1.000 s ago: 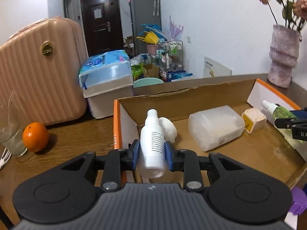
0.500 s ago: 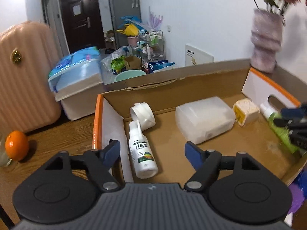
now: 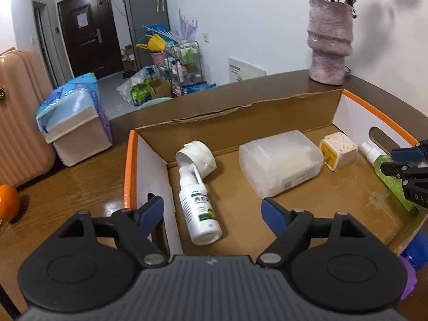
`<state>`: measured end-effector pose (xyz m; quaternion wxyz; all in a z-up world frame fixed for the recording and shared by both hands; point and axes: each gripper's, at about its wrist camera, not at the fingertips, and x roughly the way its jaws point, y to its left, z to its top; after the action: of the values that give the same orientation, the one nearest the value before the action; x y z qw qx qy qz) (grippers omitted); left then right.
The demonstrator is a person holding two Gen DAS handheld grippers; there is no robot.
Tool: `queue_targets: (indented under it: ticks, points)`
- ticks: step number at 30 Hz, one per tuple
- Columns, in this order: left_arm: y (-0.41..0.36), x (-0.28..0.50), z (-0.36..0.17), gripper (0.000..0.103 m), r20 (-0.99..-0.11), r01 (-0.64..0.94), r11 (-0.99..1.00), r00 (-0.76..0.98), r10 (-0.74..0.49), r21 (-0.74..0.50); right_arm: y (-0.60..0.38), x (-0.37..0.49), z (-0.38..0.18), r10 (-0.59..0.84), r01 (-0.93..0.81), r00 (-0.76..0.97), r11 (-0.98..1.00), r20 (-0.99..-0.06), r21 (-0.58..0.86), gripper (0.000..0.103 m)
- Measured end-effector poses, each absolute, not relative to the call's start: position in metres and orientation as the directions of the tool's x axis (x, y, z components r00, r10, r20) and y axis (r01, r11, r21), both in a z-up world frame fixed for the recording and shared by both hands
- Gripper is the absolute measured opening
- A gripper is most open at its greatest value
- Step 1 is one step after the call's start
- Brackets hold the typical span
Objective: Organize rigid objects
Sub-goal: 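Lower both bottles into the box and open both tools, then withdraw both open tools from the box toward the table items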
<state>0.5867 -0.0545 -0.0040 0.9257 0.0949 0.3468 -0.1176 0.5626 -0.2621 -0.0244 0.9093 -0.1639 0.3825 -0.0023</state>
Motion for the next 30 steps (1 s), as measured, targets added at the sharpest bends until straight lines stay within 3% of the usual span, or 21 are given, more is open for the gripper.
queue_targets:
  ticks: [13,20,23,30]
  points:
    - [-0.038,0.515,0.056,0.099,-0.578,0.203,0.976,0.807,-0.120,0.081,-0.298,0.502,0.009,-0.016,-0.075,0.724,0.992,-0.689,-0.102,0.019]
    - [-0.038,0.447,0.081,0.101,-0.482,0.201,0.975,0.866,-0.133,0.092,-0.309,0.451,0.042,0.027,-0.070,0.792,0.996,-0.610,-0.047,0.024]
    - [-0.039,0.417,0.084,0.102,-0.444,0.208,0.975,0.883,-0.150,0.083,-0.308,0.427,0.054,0.070,-0.099,0.823,0.995,-0.564,-0.022,0.035]
    - [-0.044,0.345,0.083,0.103,-0.378,0.216,0.974,0.909,-0.176,0.065,-0.302,0.371,0.064,0.112,-0.123,0.873,0.992,-0.474,0.008,0.037]
